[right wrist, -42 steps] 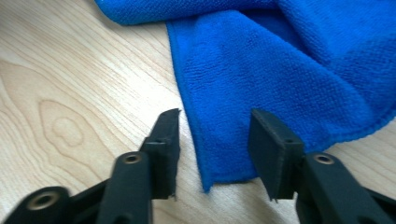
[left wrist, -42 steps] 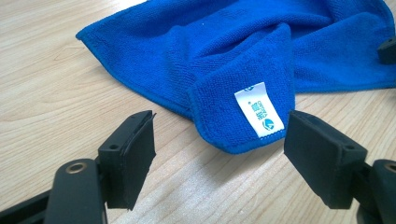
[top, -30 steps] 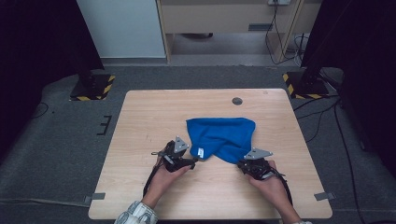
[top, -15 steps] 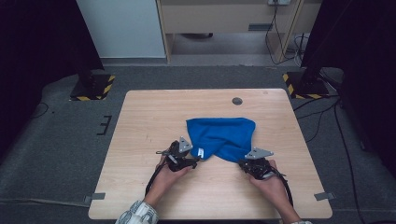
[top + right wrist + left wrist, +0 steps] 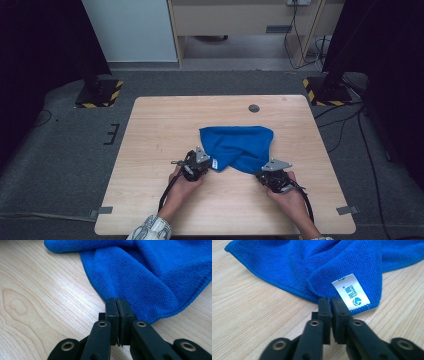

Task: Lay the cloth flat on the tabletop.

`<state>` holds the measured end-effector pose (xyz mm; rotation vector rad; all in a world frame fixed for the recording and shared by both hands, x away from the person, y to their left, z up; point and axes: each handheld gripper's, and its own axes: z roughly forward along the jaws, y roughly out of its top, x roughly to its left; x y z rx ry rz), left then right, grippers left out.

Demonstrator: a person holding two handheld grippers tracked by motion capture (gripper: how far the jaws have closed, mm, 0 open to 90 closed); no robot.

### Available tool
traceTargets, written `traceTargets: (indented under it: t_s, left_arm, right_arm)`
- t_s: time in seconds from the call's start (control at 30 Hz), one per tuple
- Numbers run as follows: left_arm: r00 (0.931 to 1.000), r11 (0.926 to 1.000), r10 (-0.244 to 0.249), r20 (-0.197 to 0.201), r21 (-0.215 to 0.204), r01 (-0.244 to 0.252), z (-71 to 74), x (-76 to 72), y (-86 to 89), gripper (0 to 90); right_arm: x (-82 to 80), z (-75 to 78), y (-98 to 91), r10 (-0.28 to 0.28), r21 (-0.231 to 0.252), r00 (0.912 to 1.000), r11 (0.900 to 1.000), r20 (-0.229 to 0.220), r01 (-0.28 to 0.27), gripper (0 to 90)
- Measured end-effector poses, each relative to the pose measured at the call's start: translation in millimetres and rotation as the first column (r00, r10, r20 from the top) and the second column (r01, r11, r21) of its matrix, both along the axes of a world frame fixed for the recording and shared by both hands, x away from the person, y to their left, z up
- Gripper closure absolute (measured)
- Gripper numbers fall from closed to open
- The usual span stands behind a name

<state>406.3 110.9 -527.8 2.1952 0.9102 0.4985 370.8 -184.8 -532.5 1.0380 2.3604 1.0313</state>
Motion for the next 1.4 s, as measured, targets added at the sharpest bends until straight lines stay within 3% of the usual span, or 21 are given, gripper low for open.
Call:
traceTargets:
  t_s: [0.3, 0.6, 0.77, 1.03, 1.4]
  left_arm:
    - [0.9997, 0.9998, 0.009, 0.024, -0.018, -0.009, 9.6, -3.8, 3.5, 88.6]
    - [0.9991, 0.9987, 0.041, 0.009, -0.031, -0.04, 20.4, -7.2, 20.8, 88.7]
    - [0.9996, 0.9991, 0.029, 0.005, -0.03, -0.029, 23.9, -12.4, 26.2, 88.7]
    - [0.9995, 0.9994, -0.03, -0.007, 0.018, 0.031, 24.6, -26.9, 27.5, 88.7]
    - [0.9997, 0.9999, -0.001, -0.025, 0.016, 0.001, 22.8, -24.7, 45.7, 88.8]
  right_arm:
    - [-0.8, 1.2, -3.0, 0.002, -0.001, 0.9999, 1.0, 0.013, -0.002, 88.6]
    - [-3.8, 9.9, -32.2, -0.005, 0.046, 0.9999, 0.9989, 0.009, 0.004, 88.6]
    - [-10.5, 18.7, -45.5, -0.015, 0.079, 0.9997, 0.9968, 0.021, 0.014, 88.5]
    - [-21.6, 17.3, -56.6, 0.007, 0.048, 1.0, 0.9988, 0.002, -0.007, 88.4]
    - [-29.7, 18.9, -42.2, 0.064, 0.021, 0.9979, 0.9977, 0.008, -0.064, 88.4]
